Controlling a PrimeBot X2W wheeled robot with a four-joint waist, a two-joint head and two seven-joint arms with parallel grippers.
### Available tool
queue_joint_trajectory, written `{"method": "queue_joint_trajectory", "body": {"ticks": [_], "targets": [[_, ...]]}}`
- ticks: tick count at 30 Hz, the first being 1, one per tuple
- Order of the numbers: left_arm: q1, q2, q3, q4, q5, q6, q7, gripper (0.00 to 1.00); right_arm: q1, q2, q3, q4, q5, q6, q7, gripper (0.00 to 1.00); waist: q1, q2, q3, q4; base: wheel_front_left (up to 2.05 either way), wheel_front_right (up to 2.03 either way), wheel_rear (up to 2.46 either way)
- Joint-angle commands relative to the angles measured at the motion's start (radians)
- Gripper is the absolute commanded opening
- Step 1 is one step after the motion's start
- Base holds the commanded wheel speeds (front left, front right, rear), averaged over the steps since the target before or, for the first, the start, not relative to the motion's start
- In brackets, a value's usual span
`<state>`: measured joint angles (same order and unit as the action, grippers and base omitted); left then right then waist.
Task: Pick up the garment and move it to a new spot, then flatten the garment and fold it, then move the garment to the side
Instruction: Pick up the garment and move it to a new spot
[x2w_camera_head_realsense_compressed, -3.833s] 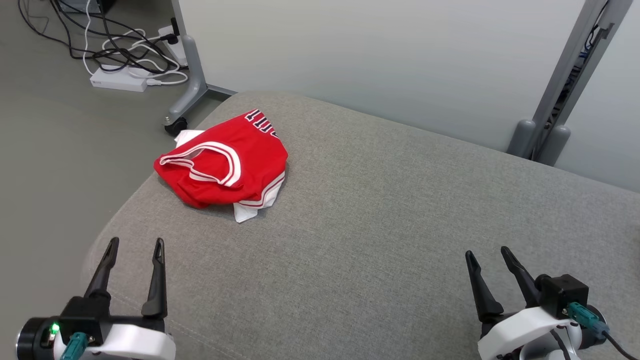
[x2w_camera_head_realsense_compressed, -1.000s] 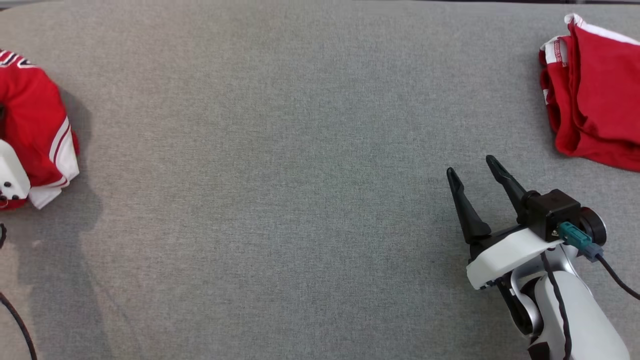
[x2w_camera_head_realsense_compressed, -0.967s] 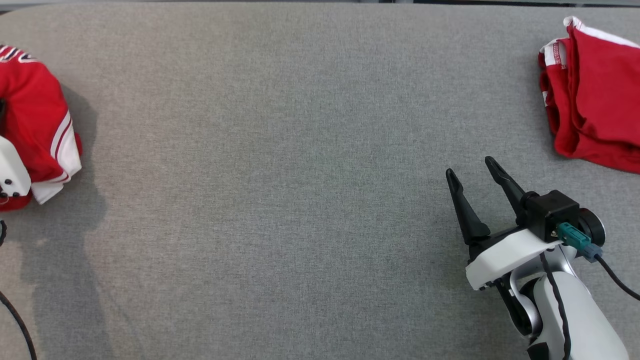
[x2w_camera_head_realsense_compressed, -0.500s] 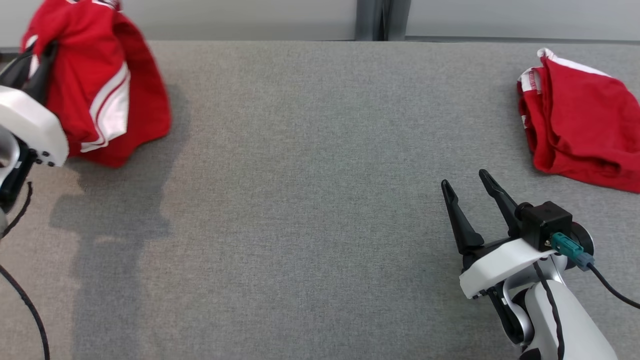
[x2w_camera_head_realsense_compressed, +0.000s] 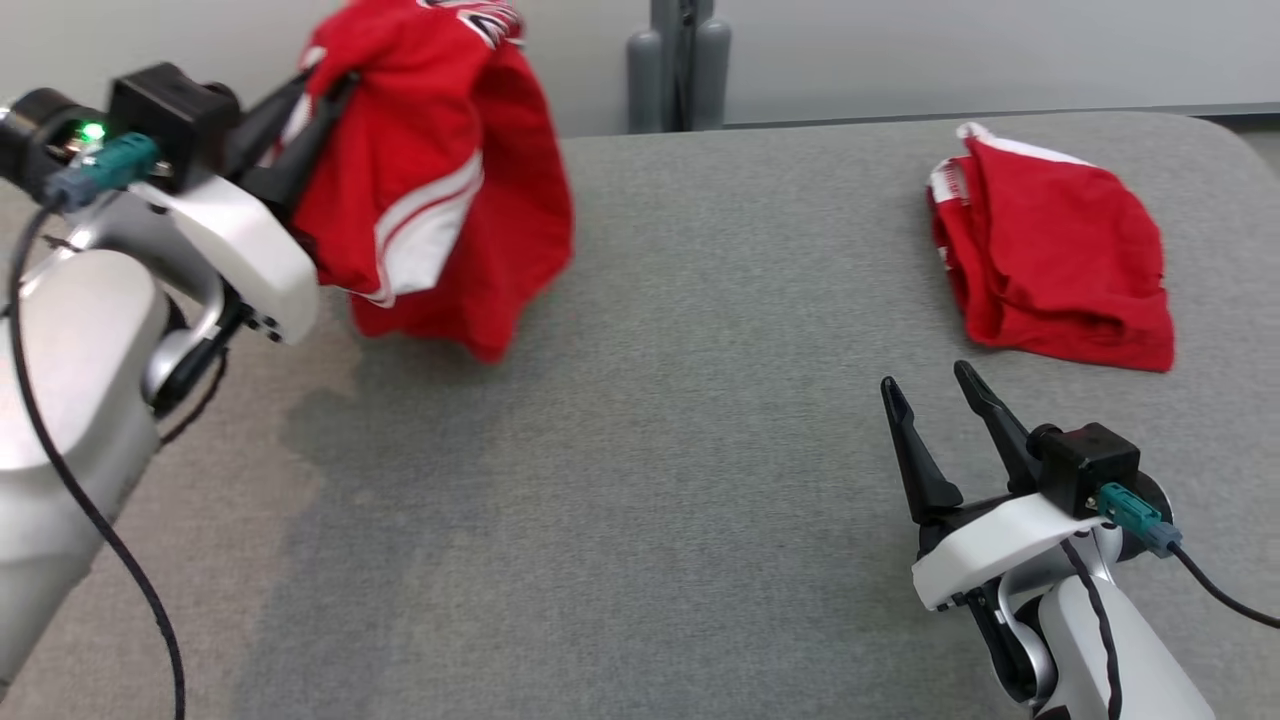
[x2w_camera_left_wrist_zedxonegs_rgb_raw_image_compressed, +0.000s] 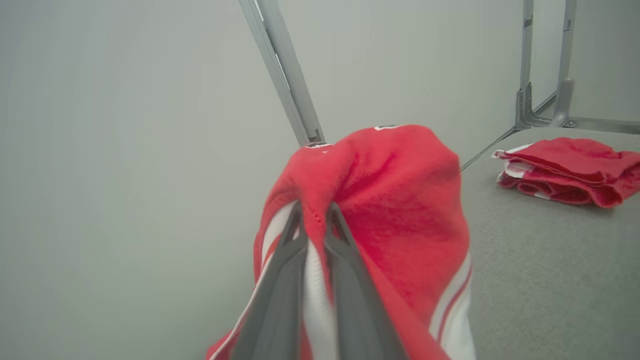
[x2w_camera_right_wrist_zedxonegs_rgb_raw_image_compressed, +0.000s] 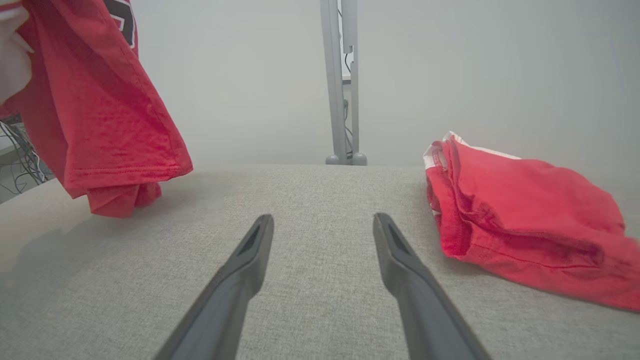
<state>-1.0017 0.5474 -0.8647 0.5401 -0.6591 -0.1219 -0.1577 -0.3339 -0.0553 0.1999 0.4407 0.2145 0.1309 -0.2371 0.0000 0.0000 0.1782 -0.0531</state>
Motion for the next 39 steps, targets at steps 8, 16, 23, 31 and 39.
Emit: {"method": "queue_joint_trajectory", "body": {"ticks": [8, 16, 23, 31, 39], "targets": [[0.032, -0.03, -0.045, -0.196, 0.016, 0.021, 0.047, 0.0, 0.006, 0.002, -0.009, 0.031, 0.025, 0.0, -0.023, 1.0, 0.0, 0.0, -0.035, -0.085, 0.0, 0.0, 0.0], [0.065, -0.083, -0.077, -0.361, 0.007, 0.056, 0.07, 0.0, 0.013, 0.003, -0.01, 0.039, 0.039, 0.0, -0.03, 1.0, 0.0, 0.0, -0.031, -0.127, 0.0, 0.0, 0.0], [0.179, -0.128, -0.096, -0.343, -0.04, 0.096, 0.037, 0.0, 0.013, 0.003, -0.013, 0.03, 0.05, 0.0, -0.03, 1.0, 0.0, 0.0, -0.021, -0.128, 0.0, 0.0, 0.0], [0.299, -0.117, -0.114, -0.208, -0.058, 0.107, -0.026, 0.0, 0.02, 0.003, -0.023, 0.024, 0.035, 0.0, -0.029, 1.0, 0.0, 0.0, -0.023, -0.079, 0.0, 0.0, 0.0], [0.388, -0.107, -0.112, -0.096, -0.092, 0.093, -0.069, 0.0, 0.03, 0.002, -0.013, 0.035, 0.032, 0.0, -0.029, 1.0, 0.0, 0.0, -0.043, -0.044, 0.0, 0.0, 0.0]]}}
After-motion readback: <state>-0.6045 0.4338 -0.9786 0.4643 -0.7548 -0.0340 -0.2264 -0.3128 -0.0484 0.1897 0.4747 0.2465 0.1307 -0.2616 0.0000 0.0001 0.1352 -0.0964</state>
